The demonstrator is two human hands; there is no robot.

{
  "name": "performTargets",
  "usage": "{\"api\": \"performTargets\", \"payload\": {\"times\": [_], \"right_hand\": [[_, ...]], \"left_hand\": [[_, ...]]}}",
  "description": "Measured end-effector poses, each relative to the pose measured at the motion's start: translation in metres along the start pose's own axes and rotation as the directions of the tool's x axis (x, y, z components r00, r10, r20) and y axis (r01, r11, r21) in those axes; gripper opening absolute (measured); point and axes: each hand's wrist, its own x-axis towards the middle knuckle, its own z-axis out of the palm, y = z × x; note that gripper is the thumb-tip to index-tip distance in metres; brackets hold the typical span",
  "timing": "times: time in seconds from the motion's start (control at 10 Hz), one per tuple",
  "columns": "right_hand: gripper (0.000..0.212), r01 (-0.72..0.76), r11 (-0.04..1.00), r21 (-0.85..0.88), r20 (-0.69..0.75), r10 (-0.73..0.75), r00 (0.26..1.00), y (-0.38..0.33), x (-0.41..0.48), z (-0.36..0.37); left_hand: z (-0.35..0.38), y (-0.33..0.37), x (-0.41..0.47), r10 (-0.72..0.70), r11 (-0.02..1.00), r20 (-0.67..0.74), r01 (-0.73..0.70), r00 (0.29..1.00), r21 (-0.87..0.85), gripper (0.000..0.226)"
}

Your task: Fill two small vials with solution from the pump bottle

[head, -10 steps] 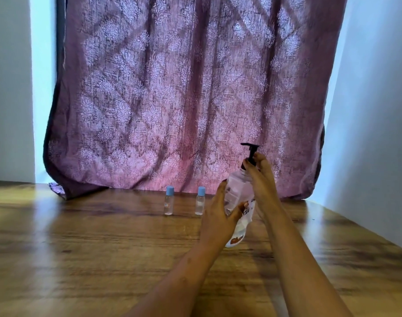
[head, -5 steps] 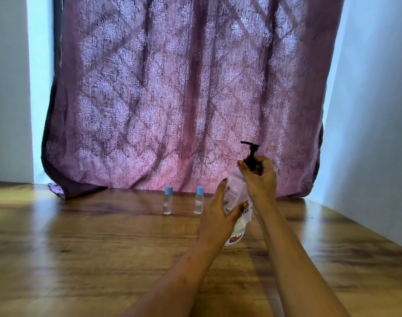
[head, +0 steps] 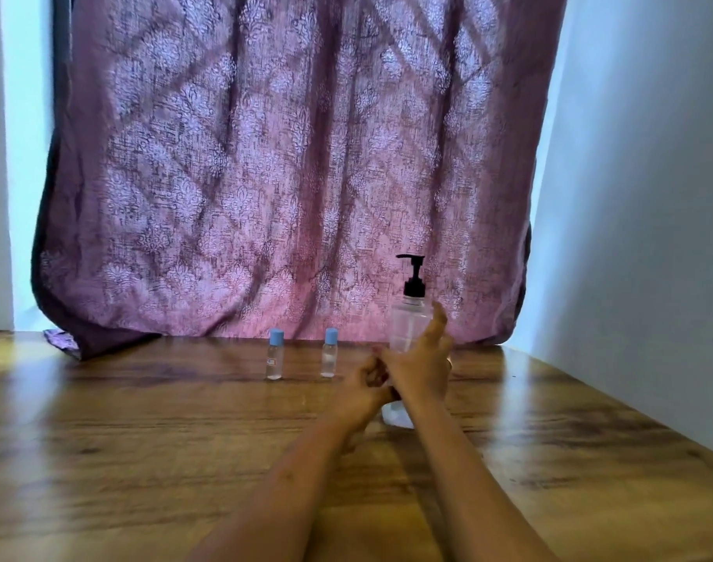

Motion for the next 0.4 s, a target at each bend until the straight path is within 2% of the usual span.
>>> {"api": "performTargets", "payload": {"times": [0.1,0.2,0.3,0.4], "right_hand": [[0.089,-0.011,0.994,0.106,-0.050,0.016,0.999,0.014,0.007,-0.012],[0.086,-0.030,0.991,0.127,-0.032,0.034,0.999,0.034,0.017,-0.021],[0.089,-0.097,0.988,0.124,-0.006,0.098,0.995,0.041,0.030,-0.029],[0.096,-0.136,0.983,0.125,0.016,0.135,0.991,0.048,0.037,-0.032]], "left_hand": [[0.007,-0.004,-0.003,-0.067,0.998,0.110,0.065,0.992,0.017,0.065],[0.010,-0.008,-0.004,-0.076,0.992,0.056,0.070,0.996,0.108,0.056],[0.004,-0.006,-0.003,0.003,0.953,-0.058,0.015,0.998,0.303,0.042],[-0.002,-0.005,-0.002,0.178,0.844,-0.215,-0.036,0.960,0.535,0.041]]}}
